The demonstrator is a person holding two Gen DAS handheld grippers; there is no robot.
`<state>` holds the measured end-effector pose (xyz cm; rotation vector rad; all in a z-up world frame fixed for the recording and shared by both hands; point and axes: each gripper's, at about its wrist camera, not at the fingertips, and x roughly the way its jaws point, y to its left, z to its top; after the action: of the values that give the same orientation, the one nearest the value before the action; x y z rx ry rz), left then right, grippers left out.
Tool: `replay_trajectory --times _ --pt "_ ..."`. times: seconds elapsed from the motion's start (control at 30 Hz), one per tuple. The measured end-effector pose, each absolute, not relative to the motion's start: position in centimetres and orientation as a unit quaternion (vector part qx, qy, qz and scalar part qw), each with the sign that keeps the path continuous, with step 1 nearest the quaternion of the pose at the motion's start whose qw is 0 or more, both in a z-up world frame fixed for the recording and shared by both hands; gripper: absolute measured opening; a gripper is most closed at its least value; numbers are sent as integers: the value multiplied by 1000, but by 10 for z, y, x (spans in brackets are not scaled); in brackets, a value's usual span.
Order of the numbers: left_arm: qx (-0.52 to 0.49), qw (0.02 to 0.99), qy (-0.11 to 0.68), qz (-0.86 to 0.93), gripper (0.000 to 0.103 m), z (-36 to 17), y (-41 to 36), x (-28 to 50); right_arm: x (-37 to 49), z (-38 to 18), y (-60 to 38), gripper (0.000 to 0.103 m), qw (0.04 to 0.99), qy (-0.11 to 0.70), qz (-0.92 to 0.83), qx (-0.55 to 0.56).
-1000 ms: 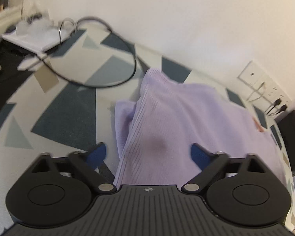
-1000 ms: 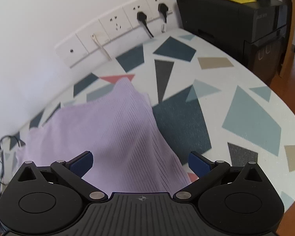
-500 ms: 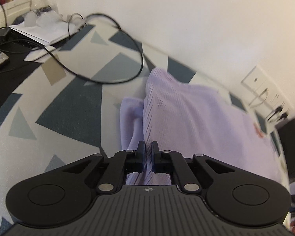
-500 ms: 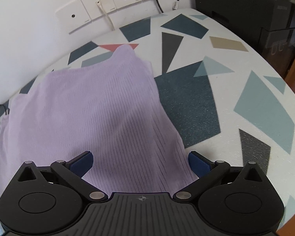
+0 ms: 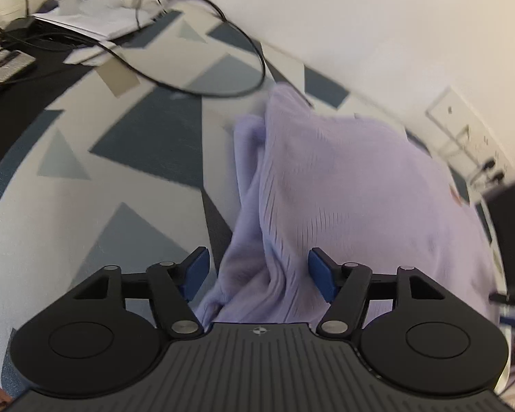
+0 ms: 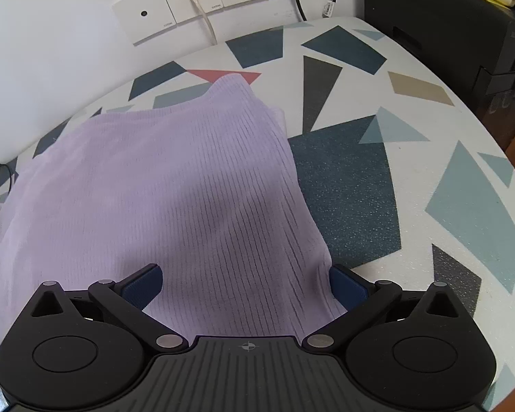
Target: Fold clothes
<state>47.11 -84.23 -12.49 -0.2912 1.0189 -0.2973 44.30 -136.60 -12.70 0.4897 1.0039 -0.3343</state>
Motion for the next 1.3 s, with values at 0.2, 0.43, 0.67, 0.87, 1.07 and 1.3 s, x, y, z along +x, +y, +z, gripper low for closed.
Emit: replay_trajectory --times 0.2,0.43,0.67,0.87,1.07,1.3 --pt "-129 856 480 -140 57 -120 -845 474 442 -129 -1363 102 837 472 -158 230" --pt "-130 840 496 -176 63 -115 -853 500 439 -122 -1361 102 845 460 -151 228" --pt "-129 836 482 -229 68 -120 -828 470 494 -50 -1333 98 885 407 7 225" --pt "-104 845 467 -238 68 -128 -829 452 588 -17 -1249 95 885 400 136 196" --pt "-75 870 426 -236 68 -127 -836 432 679 -36 -1141 83 872 432 180 147" --pt "-87 892 381 -228 68 -125 -833 418 759 -108 -1043 81 844 511 151 65"
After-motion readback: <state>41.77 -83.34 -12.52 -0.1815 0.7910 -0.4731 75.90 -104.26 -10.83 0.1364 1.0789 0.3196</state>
